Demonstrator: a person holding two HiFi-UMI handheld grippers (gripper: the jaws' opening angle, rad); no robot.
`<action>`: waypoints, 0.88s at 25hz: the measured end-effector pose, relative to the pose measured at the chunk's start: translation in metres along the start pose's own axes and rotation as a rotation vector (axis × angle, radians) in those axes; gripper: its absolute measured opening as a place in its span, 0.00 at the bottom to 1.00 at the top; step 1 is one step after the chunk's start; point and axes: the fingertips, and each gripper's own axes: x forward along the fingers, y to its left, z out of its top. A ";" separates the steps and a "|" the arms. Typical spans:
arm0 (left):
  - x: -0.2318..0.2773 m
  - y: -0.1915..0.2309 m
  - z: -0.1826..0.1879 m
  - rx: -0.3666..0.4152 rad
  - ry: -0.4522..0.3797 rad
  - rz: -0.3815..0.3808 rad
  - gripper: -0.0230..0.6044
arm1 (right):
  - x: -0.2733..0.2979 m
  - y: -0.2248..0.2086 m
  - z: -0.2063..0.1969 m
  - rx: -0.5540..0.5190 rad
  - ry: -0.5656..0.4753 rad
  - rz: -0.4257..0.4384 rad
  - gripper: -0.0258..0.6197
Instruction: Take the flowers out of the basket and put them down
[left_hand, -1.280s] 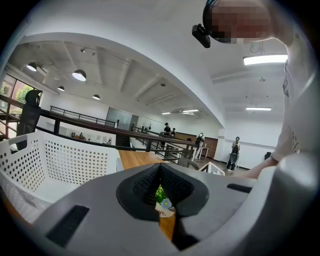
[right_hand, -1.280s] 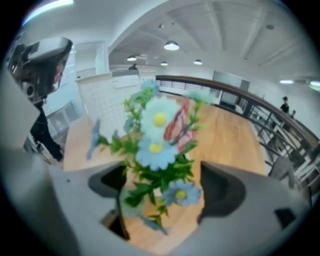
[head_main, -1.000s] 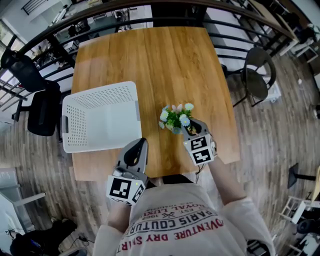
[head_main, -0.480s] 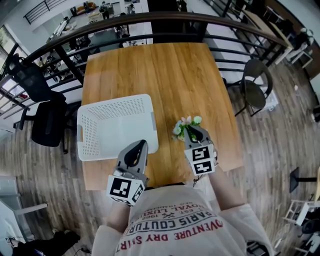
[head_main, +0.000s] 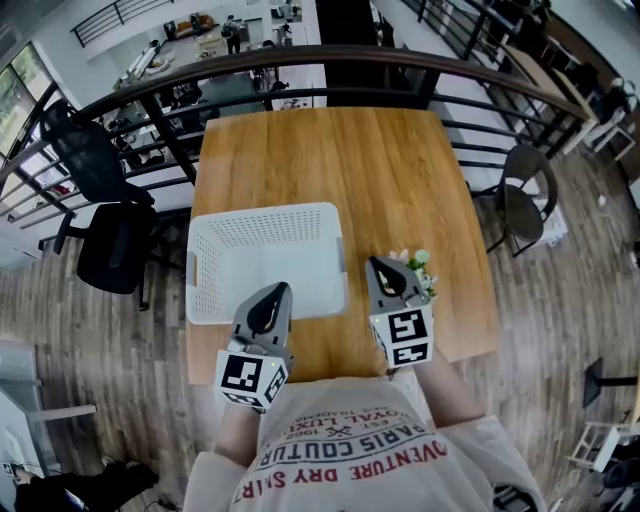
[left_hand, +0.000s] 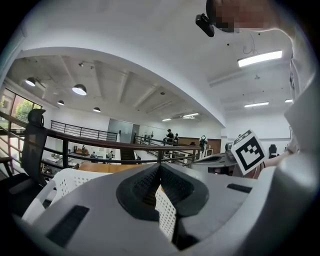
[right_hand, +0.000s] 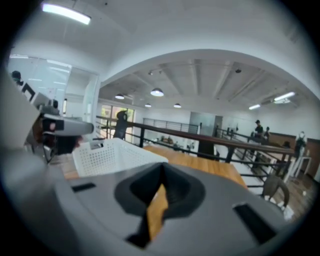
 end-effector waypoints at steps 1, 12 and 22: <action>-0.002 0.004 -0.001 0.001 0.002 0.008 0.07 | 0.000 0.005 0.006 -0.007 -0.019 0.009 0.09; -0.011 0.022 -0.001 0.012 -0.001 0.058 0.07 | -0.007 0.031 0.040 -0.005 -0.131 0.078 0.08; -0.008 0.014 0.001 0.025 -0.008 0.046 0.07 | -0.014 0.033 0.043 -0.019 -0.154 0.092 0.08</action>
